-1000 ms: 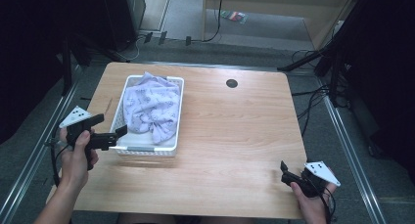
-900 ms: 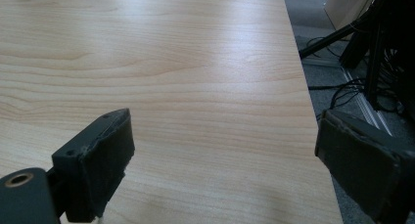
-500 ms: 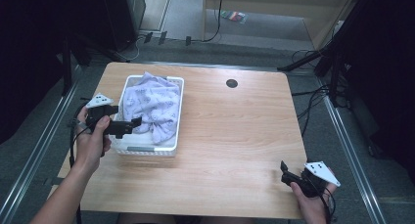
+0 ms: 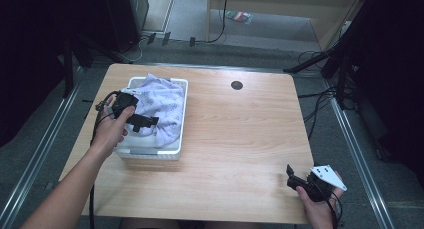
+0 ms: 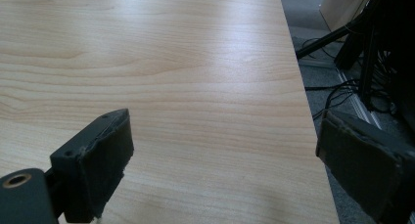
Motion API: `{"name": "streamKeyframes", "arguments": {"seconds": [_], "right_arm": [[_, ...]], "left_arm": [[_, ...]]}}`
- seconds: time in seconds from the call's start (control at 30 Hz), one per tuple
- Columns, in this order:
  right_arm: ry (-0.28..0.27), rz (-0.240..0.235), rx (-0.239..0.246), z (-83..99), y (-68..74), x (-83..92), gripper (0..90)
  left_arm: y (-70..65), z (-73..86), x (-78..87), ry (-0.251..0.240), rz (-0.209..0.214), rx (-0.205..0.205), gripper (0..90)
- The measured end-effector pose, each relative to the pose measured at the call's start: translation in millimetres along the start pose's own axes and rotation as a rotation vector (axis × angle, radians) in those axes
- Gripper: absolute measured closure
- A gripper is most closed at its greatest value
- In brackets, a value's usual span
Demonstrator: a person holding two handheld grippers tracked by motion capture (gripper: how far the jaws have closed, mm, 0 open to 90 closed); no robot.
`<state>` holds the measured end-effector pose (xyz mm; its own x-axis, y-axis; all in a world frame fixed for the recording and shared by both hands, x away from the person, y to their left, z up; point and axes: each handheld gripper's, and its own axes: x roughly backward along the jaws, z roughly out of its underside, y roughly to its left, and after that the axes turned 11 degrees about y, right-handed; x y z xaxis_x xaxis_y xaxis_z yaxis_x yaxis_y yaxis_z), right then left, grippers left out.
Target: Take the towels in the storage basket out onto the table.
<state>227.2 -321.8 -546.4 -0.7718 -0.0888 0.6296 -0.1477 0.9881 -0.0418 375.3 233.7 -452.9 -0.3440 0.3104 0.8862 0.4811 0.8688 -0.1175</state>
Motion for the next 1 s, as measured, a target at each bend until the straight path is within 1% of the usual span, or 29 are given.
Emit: {"name": "streamKeyframes", "arguments": {"seconds": [0.07,0.13,0.17,0.3,0.4,0.43,0.5,0.57,0.63,0.67,0.7,0.8,0.83,0.87,0.9,0.93,1.0], "right_arm": [[0.0,0.001,0.001,0.0,0.1,0.0,7.0],[-0.001,0.001,0.001,0.1,0.1,0.1,6.9],[-0.001,0.001,0.001,0.1,0.2,0.1,6.9],[0.0,0.003,0.002,0.0,0.3,0.0,6.8],[-0.001,0.004,0.002,0.0,0.5,0.0,6.7],[-0.001,0.004,0.002,0.1,0.5,0.0,6.7],[0.002,0.008,0.003,0.0,0.6,0.0,6.7],[0.002,0.009,0.006,0.0,0.9,-0.1,6.8],[0.001,0.01,0.007,0.0,1.0,0.0,6.7],[0.001,0.01,0.007,0.1,1.1,-0.1,6.8],[0.001,0.011,0.007,0.1,1.1,-0.1,6.8],[-0.001,0.021,0.008,0.2,1.2,0.1,6.7],[-0.002,0.024,0.007,0.2,1.4,0.1,6.8],[-0.002,0.024,0.008,0.2,1.5,0.1,6.8],[-0.002,0.026,0.008,0.2,1.6,0.1,6.7],[-0.002,0.026,0.008,0.2,1.7,0.1,6.8],[-0.002,0.027,0.01,0.3,1.7,0.1,6.7]], "left_arm": [[0.8,-8.3,-6.3,0.044,0.01,-0.004,0.0],[1.5,-13.9,-9.3,0.061,0.007,-0.012,0.0],[1.9,-17.8,-11.7,0.069,0.011,-0.005,0.0],[5.6,-28.6,-18.4,0.089,0.008,0.005,0.0],[8.1,-37.5,-23.7,0.104,0.039,0.003,0.0],[8.2,-40.7,-25.6,0.106,0.039,0.005,0.0],[8.3,-47.6,-30.1,0.114,0.037,-0.003,0.0],[8.3,-52.7,-34.9,0.13,0.028,0.003,0.0],[9.6,-58.0,-41.7,0.136,0.007,0.02,0.0],[10.7,-60.0,-44.7,0.139,0.0,0.037,0.0],[11.7,-62.0,-48.0,0.141,-0.014,0.073,0.0],[15.2,-64.5,-57.8,0.152,-0.008,0.115,0.0],[16.4,-64.9,-60.1,0.162,-0.011,0.113,0.0],[16.3,-65.5,-63.5,0.168,-0.01,0.124,0.0],[15.9,-66.2,-66.8,0.17,-0.02,0.133,0.0],[14.7,-67.0,-70.2,0.185,-0.03,0.147,0.0],[12.3,-68.3,-77.2,0.216,-0.056,0.15,0.0]]}}
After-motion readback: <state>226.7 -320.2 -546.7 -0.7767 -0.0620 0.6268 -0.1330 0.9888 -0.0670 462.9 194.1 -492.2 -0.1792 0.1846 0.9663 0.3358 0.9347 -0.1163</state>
